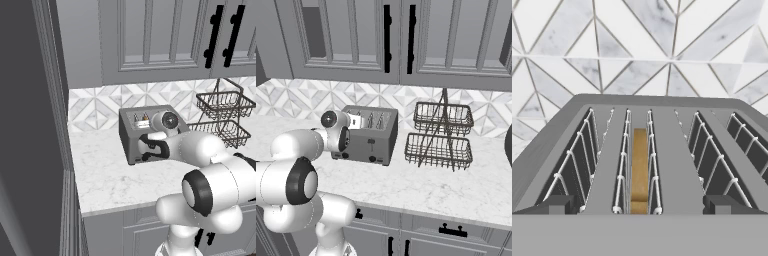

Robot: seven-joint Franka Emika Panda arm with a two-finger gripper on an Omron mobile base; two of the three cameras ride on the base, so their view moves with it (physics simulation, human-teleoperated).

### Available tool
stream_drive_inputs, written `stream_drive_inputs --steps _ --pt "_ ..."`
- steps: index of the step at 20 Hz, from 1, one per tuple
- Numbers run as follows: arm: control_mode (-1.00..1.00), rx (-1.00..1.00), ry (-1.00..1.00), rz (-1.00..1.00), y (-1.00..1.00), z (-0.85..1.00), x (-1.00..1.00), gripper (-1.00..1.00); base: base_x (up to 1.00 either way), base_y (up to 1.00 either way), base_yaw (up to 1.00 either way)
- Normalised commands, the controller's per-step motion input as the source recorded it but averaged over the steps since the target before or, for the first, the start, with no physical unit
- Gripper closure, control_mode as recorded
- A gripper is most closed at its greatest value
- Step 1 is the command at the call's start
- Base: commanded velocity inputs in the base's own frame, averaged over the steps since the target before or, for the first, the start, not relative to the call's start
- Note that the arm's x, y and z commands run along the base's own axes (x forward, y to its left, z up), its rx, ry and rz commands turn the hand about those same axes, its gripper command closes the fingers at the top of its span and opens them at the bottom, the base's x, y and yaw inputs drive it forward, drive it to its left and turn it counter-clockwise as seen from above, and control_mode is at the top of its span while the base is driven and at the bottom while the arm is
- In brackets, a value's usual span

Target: Start the toaster. Once the lever pops up, take the bread to the plate on the dining counter.

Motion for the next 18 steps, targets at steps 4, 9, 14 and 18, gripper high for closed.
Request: stream_drive_inputs --steps 4,9,14,18 --pt "-1.00 0.00 0.00 0.00 0.00 0.00 0.00 -1.00 0.00 0.00 0.00" --pt "-1.00 0.00 0.00 0.00 0.00 0.00 0.00 -1.00 0.00 0.00 0.00" --pt "-1.00 0.00 0.00 0.00 0.00 0.00 0.00 -1.00 0.00 0.00 0.00" --pt "-1.00 0.00 0.00 0.00 0.00 0.00 0.00 -1.00 0.00 0.00 0.00"
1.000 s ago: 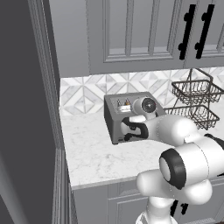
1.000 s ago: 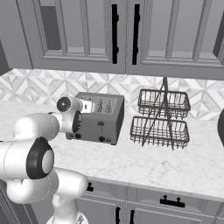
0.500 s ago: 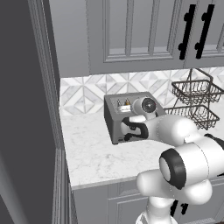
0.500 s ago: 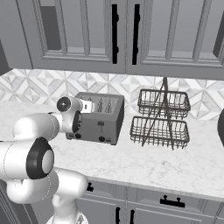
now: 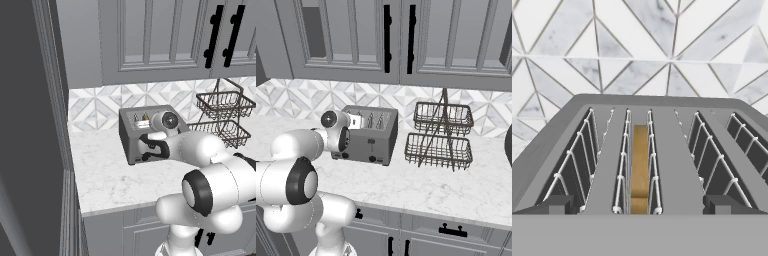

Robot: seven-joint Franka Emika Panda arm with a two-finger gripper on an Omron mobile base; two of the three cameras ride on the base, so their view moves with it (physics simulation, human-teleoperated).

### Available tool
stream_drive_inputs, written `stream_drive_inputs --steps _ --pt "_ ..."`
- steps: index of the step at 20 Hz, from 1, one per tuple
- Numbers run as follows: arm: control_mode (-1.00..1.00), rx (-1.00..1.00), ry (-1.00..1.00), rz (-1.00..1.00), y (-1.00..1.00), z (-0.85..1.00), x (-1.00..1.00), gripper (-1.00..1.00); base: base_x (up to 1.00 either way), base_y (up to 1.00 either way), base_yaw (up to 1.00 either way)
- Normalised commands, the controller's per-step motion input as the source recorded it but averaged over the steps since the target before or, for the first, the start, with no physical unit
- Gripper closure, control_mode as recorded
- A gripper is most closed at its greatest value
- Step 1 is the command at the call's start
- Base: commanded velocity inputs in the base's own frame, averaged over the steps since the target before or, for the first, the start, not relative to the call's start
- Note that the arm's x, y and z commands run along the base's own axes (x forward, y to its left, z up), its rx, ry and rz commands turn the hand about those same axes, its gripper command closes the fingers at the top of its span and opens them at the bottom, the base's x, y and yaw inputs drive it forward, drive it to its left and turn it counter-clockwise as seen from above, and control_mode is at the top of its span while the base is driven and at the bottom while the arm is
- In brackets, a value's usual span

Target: Start the toaster. Once the lever pops up, take the bread to the plate on the dining counter.

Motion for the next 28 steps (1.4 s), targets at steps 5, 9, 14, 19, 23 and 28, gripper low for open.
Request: stream_drive_inputs --steps 5,9,14,19,23,28 --pt "-1.00 0.00 0.00 0.00 0.00 0.00 0.00 -1.00 0.00 0.00 0.00" --pt "-1.00 0.00 0.00 0.00 0.00 0.00 0.00 -1.00 0.00 0.00 0.00" --pt "-1.00 0.00 0.00 0.00 0.00 0.00 0.00 -1.00 0.00 0.00 0.00" --pt "-1.00 0.00 0.00 0.00 0.00 0.00 0.00 -1.00 0.00 0.00 0.00" --pt "-1.00 0.00 0.00 0.00 0.00 0.00 0.00 -1.00 0.00 0.00 0.00" --pt "-1.00 0.00 0.00 0.00 0.00 0.00 0.00 -1.00 0.00 0.00 0.00"
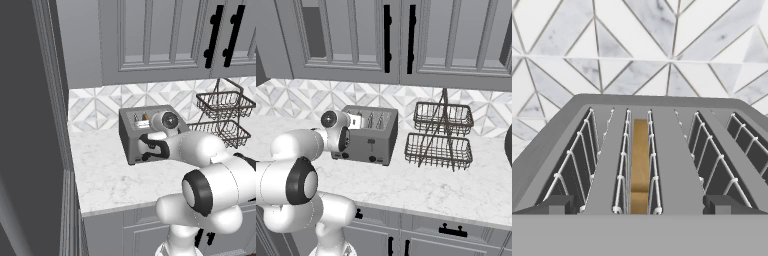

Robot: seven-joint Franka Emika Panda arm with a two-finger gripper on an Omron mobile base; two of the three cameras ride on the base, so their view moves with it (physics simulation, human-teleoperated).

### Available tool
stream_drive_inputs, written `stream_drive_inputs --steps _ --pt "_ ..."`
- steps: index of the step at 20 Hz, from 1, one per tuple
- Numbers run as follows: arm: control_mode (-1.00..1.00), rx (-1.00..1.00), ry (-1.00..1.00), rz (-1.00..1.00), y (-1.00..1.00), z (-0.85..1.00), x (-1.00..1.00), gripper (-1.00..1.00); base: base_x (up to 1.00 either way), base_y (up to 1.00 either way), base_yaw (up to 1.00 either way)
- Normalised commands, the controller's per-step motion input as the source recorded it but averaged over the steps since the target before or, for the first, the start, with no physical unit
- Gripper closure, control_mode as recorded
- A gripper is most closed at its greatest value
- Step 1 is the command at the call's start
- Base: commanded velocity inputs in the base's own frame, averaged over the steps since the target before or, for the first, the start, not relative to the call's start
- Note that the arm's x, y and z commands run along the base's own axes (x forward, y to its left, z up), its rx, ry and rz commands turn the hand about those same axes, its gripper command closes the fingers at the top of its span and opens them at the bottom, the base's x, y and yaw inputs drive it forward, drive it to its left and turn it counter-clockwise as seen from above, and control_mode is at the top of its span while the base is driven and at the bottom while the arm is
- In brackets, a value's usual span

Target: Start the toaster. Once the lever pops up, take the bread to the plate on the dining counter.

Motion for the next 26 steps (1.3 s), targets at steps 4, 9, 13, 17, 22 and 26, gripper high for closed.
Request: stream_drive_inputs --steps 4,9,13,17,22,26 --pt "-1.00 0.00 0.00 0.00 0.00 0.00 0.00 -1.00 0.00 0.00 0.00" --pt "-1.00 0.00 0.00 0.00 0.00 0.00 0.00 -1.00 0.00 0.00 0.00" --pt "-1.00 0.00 0.00 0.00 0.00 0.00 0.00 -1.00 0.00 0.00 0.00" --pt "-1.00 0.00 0.00 0.00 0.00 0.00 0.00 -1.00 0.00 0.00 0.00" --pt "-1.00 0.00 0.00 0.00 0.00 0.00 0.00 -1.00 0.00 0.00 0.00" --pt "-1.00 0.00 0.00 0.00 0.00 0.00 0.00 -1.00 0.00 0.00 0.00"
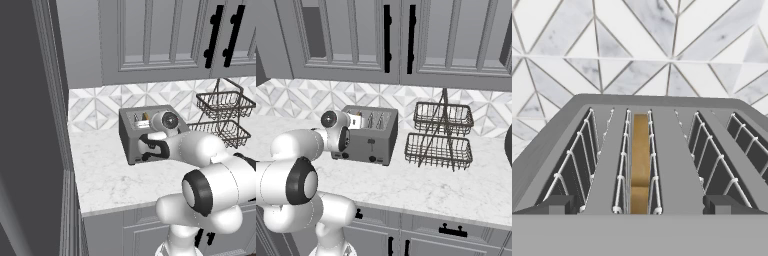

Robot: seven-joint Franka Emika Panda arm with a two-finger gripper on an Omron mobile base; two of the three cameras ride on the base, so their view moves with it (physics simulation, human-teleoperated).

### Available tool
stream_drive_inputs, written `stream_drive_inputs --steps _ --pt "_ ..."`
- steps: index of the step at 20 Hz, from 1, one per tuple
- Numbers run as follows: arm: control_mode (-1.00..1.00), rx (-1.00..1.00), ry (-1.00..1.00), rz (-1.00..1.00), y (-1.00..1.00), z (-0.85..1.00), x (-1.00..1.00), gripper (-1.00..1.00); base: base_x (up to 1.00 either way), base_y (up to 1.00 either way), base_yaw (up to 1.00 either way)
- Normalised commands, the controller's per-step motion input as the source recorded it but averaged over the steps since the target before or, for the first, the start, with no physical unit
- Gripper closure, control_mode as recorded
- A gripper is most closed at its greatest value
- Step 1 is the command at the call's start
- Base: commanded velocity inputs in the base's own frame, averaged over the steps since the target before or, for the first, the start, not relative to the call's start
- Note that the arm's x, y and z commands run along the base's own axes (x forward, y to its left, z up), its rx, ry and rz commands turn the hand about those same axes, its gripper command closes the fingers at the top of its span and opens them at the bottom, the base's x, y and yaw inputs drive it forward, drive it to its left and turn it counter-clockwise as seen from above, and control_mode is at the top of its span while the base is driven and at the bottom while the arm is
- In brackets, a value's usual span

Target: Start the toaster. Once the lever pops up, take the bread to the plate on the dining counter.

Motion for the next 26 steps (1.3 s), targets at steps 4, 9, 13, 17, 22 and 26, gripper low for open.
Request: stream_drive_inputs --steps 4,9,13,17,22,26 --pt "-1.00 0.00 0.00 0.00 0.00 0.00 0.00 -1.00 0.00 0.00 0.00" --pt "-1.00 0.00 0.00 0.00 0.00 0.00 0.00 -1.00 0.00 0.00 0.00" --pt "-1.00 0.00 0.00 0.00 0.00 0.00 0.00 -1.00 0.00 0.00 0.00" --pt "-1.00 0.00 0.00 0.00 0.00 0.00 0.00 -1.00 0.00 0.00 0.00" --pt "-1.00 0.00 0.00 0.00 0.00 0.00 0.00 -1.00 0.00 0.00 0.00" --pt "-1.00 0.00 0.00 0.00 0.00 0.00 0.00 -1.00 0.00 0.00 0.00"
